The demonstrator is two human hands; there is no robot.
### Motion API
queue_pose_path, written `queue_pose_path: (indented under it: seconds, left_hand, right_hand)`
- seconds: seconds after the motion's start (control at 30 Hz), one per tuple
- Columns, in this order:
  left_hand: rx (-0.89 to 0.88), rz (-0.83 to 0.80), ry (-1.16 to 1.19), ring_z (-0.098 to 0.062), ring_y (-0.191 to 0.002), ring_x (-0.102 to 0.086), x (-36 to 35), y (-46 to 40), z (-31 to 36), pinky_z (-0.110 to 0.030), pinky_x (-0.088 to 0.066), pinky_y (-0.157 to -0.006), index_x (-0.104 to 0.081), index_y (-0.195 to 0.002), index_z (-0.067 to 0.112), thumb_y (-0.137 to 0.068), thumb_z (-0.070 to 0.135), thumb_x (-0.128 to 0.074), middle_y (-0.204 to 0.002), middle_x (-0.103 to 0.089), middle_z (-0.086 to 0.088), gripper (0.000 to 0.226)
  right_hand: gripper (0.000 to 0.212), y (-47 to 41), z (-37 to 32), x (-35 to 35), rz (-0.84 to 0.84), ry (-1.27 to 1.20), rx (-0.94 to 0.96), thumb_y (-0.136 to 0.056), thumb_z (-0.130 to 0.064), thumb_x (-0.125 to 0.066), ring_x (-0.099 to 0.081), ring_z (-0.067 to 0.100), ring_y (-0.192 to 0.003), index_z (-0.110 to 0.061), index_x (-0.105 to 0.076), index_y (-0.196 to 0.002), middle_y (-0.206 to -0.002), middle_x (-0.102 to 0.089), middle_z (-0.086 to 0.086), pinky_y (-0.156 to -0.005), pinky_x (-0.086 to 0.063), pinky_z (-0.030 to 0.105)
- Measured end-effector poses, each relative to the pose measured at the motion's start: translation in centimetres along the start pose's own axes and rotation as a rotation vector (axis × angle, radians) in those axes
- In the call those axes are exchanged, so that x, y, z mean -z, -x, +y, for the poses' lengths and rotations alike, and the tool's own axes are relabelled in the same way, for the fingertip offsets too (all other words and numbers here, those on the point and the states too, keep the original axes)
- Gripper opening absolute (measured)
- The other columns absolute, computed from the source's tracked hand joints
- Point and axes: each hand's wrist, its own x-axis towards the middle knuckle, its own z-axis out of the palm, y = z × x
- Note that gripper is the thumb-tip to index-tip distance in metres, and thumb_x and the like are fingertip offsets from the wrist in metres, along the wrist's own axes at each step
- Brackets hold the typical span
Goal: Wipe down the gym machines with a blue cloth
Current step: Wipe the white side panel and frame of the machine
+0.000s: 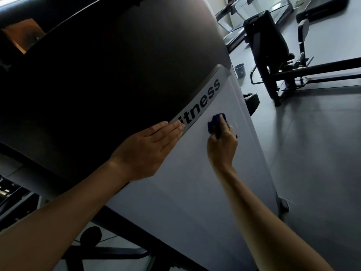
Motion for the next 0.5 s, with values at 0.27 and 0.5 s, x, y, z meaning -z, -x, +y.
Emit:
queue_pose_path:
  seconds: [0.27, 0.5]
  left_hand:
    - [-0.012, -0.065, -0.106, -0.040, -0.160, 0.000, 0.3, 0.0, 0.1, -0.048, -0.012, -0.130, 0.001, -0.160, -0.010, -0.110, 0.027, -0.011, -0.170, 0.002, -0.029, 0.063]
    - [0.026, -0.147, -0.097, -0.037, -0.160, 0.009, 1.3, -0.1, -0.1, -0.046, -0.005, -0.131, 0.010, -0.160, -0.008, -0.105, 0.058, -0.009, -0.170, 0.012, -0.026, 0.088]
  right_hand:
    - [0.057, 18.3, -2.3, -1.2, -0.087, 0.013, 0.205, -0.094, -0.010, -0.067, -0.036, 0.017, -0.147, -0.008, -0.051, -0.149, -0.155, -0.039, 0.018, -0.114, -0.044, 0.030]
    - [0.047, 9.3, 0.2, 0.8, -0.085, 0.048, 0.175, -0.097, -0.008, -0.063, -0.050, 0.024, -0.131, -0.021, -0.060, -0.142, -0.142, -0.053, 0.011, -0.105, -0.028, 0.003]
